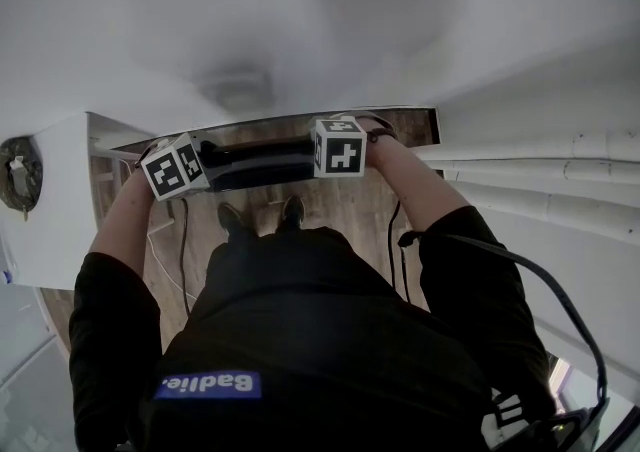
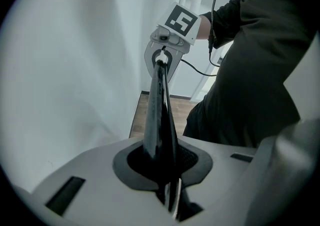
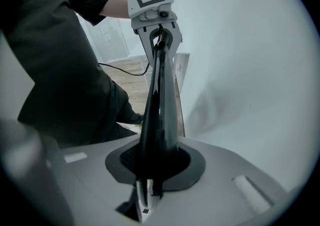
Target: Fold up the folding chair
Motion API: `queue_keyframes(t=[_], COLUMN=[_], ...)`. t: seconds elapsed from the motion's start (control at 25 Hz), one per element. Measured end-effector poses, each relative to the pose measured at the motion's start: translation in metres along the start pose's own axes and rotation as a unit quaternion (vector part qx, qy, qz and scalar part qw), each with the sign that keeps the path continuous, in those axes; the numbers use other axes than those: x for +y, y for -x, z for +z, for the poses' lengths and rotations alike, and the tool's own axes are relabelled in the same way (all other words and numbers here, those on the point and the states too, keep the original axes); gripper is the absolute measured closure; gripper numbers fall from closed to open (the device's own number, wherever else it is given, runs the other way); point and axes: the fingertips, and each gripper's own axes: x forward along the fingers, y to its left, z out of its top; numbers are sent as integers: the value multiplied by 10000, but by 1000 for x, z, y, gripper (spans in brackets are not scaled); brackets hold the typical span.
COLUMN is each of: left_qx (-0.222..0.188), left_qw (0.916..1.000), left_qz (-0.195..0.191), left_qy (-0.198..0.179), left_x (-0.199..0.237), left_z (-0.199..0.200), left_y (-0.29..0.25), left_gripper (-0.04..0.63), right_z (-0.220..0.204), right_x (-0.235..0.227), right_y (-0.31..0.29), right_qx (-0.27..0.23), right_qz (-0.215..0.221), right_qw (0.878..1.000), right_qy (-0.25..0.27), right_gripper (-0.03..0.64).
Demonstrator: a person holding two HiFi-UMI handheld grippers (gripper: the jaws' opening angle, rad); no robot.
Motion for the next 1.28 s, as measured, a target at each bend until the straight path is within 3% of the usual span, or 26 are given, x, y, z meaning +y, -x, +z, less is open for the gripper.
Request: queue_keyframes(t=[0.28,0.48,0.76,1.0,1.28], left_qx=[-32,-133,-384,-482,-425], left_qw=[9999,9999,9982,9945,9899], left_qz=[-92,65,454,892,1309], left_qy=[-53,-51,94,267,337], left_x=[22,32,56,87,117], left_z=[-11,-12,-5,-2,-8], left_y=[5,6,9,18,32], left_gripper=[535,532,497,443,425], right_z=[12,14,8,0,3], right_x=[-18,-28,-55,-86,-122], right_y=[-4,-5,-4,-14,-15], right_qx=[27,27,-94,126,102], right_qz=[14,-33,-740,-1587,-2010], right_qw=[9999,9998,9954,9860,9767], right_qy=[-127,-168,-600,-501,-749], right_gripper=[555,552,485,434,395])
